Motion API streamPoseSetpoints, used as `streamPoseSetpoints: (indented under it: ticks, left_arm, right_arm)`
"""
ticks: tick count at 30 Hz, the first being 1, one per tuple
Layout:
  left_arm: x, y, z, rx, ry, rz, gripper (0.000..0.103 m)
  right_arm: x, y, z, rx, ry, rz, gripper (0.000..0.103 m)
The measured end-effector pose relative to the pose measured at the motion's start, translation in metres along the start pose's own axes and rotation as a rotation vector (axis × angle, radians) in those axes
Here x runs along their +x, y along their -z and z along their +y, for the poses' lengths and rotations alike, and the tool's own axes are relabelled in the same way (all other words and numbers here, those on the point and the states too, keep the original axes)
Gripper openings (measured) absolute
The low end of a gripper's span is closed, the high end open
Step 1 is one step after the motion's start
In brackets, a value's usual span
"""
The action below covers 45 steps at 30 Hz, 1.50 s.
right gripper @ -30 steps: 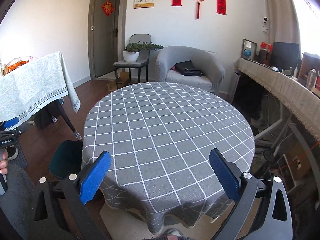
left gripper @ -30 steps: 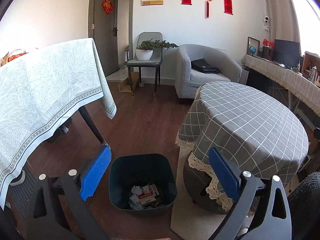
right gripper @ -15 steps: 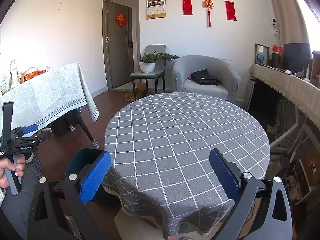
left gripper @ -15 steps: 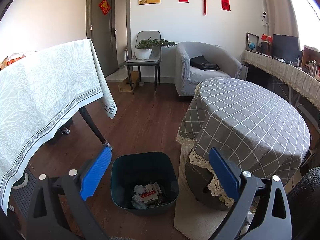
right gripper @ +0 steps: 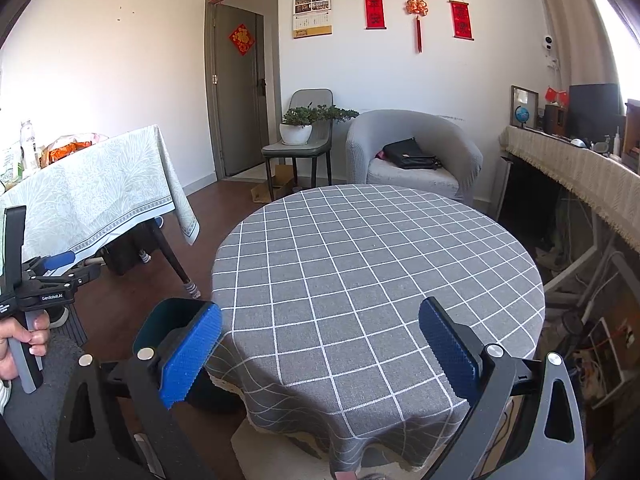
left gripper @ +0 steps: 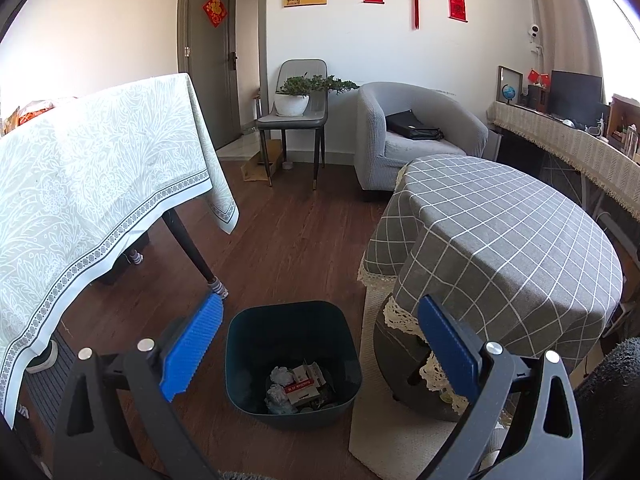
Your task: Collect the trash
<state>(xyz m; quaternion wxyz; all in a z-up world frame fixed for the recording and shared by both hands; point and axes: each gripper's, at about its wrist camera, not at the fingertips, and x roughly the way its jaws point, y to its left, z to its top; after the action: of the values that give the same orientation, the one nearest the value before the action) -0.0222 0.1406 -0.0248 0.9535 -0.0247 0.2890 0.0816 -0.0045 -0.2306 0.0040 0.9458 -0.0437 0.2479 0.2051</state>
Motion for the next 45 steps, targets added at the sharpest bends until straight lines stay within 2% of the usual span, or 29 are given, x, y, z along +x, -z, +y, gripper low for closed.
streamPoseSetpoints:
  ticks: [45]
  left_arm:
    - [0.0000,0.0031,-0.0022,0.004,-0.003,0.003,0.100]
  right_arm:
    - [0.0011,-0.0014,-0.0036,0.020,-0.004,0.006,0.100]
